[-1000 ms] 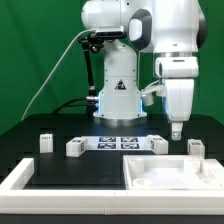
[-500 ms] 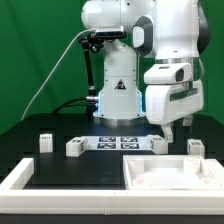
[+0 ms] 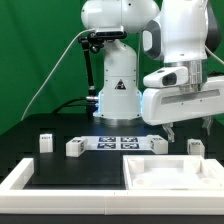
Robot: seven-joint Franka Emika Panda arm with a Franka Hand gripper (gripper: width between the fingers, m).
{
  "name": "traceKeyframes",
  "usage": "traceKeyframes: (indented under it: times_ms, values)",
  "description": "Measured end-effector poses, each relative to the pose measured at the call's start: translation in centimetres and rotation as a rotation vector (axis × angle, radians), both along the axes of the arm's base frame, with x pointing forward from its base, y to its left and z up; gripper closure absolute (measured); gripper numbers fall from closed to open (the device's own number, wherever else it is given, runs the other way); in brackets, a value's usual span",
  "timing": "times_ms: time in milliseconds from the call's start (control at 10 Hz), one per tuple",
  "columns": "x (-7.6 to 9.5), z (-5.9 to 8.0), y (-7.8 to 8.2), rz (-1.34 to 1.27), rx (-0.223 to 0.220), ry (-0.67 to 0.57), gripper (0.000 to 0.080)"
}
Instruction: Assemble one leg
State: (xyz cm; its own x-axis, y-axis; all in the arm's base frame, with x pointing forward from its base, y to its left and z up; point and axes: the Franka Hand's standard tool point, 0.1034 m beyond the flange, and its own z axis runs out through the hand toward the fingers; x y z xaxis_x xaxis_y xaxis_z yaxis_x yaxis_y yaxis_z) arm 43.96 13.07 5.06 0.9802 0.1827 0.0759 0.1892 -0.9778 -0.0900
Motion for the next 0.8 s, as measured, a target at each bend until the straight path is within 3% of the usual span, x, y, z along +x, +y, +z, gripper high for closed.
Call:
traceKeyframes:
  times_ms: [400,700,800]
  values:
    - [-1.4,-0.6,2.4,-0.366,0.052,0.024,0.0151]
    - [-1.6,-0.7,2.5,-0.339,0.042,0.062,0.0151]
    - [-2.3,-1.0,2.7,-0.321,0.027,0.120,0.0151]
